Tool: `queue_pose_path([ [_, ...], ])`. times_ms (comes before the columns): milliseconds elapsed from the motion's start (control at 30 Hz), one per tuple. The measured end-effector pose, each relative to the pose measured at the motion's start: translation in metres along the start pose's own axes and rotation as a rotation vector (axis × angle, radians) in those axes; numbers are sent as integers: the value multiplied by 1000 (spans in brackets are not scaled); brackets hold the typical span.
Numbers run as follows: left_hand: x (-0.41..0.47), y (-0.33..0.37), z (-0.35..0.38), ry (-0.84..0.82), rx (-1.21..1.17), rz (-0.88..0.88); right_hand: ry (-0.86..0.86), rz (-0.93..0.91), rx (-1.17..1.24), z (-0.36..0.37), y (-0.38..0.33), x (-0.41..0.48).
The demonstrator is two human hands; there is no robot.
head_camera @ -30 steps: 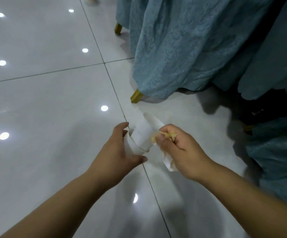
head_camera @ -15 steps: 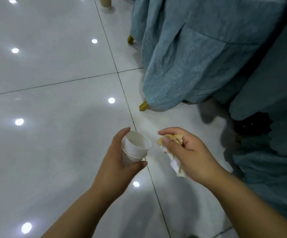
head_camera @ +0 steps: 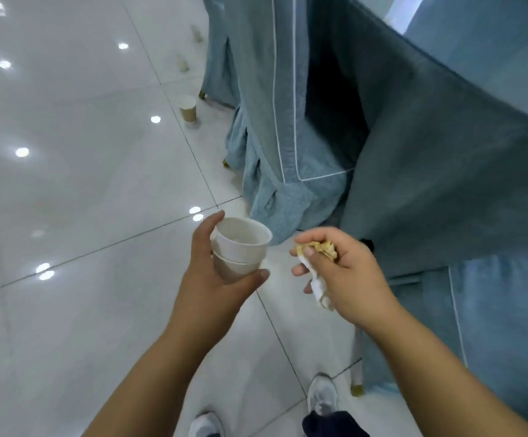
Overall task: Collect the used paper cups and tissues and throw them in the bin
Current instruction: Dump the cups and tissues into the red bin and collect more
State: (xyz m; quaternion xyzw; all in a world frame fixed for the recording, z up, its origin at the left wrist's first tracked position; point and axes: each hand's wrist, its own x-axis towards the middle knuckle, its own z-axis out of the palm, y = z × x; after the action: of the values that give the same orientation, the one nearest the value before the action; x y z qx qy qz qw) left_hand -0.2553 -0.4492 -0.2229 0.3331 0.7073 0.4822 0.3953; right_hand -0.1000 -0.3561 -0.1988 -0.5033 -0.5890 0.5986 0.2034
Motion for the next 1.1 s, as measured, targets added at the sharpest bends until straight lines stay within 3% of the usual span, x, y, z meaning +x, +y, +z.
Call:
queue_pose_path([
  [233,-41,147,-51,-93,-13,161,264,17,169,-9,-136,-83],
  [400,-48,201,-74,-117,-80,212,407,7,313,-12,-197,-115],
  [533,-38,230,-88,-114,-104,232,479,-47,267,-17,-232,-122],
  [733,16,252,-116,-61,-75,243,475,-71,261,-19,-272,-70],
  [1100,173,296,-174,118,-55,192,331,-145,155,-5,-375,105],
])
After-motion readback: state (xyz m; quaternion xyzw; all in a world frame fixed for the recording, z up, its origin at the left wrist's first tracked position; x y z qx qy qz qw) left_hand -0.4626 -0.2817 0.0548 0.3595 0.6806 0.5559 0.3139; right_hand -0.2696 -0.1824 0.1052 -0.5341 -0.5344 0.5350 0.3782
